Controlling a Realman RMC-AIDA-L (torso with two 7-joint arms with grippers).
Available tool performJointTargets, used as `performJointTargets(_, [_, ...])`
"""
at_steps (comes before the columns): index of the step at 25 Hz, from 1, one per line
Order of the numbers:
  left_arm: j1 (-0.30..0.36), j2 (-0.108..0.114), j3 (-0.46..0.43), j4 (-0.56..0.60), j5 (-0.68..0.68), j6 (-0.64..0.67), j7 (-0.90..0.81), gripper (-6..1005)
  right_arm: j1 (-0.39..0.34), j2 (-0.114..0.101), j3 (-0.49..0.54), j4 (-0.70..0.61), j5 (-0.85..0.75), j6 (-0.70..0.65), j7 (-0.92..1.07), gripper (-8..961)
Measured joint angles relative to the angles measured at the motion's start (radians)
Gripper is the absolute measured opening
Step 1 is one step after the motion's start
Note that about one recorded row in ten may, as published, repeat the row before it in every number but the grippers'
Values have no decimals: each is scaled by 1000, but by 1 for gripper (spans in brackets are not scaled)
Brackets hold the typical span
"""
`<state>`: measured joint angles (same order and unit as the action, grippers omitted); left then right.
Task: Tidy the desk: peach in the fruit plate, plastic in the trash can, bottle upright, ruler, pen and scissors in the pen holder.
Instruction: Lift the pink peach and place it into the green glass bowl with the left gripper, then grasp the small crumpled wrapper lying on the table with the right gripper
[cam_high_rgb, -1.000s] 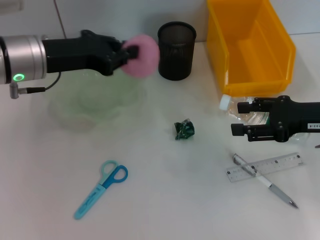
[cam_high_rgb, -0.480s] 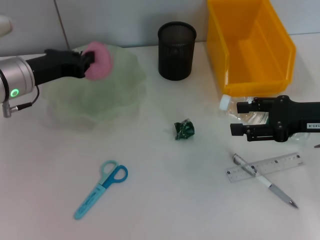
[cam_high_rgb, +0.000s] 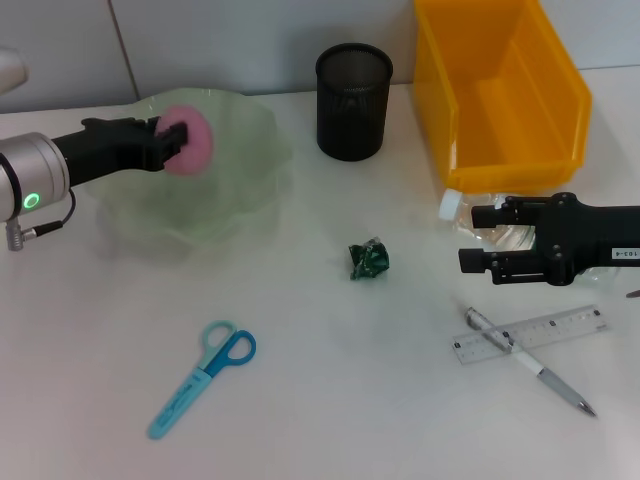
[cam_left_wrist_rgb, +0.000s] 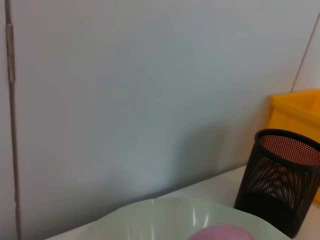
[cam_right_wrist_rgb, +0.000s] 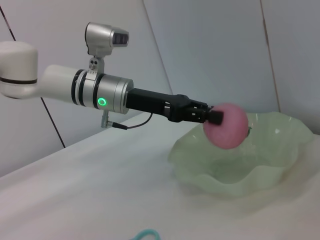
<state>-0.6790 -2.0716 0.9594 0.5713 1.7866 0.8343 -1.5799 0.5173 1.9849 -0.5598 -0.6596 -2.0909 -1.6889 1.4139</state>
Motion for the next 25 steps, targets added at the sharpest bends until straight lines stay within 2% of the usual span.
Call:
performJointTargets(6, [-4,0,3,-12,2,-1,-2,188,2,1,0,0,0,0,1,757])
performJointTargets(15, [-9,2,2,-13,-1,-1,-2,677,7,2,0,0,0,0,8,757])
performJointTargets(20, [-10,3,0,-9,-3,8,-3,811,8,2,0,0,0,0,11,758])
performJointTargets(22, [-10,3,0,-9,-3,8,-3,811,9,2,0,0,0,0,12,758])
performJointTargets(23, [-9,4,-3,-5,-3,27,-3,811,9,2,0,0,0,0,13,758])
performJointTargets(25, [1,13,-23,24,-5,183,-6,811,9,2,0,0,0,1,13,758])
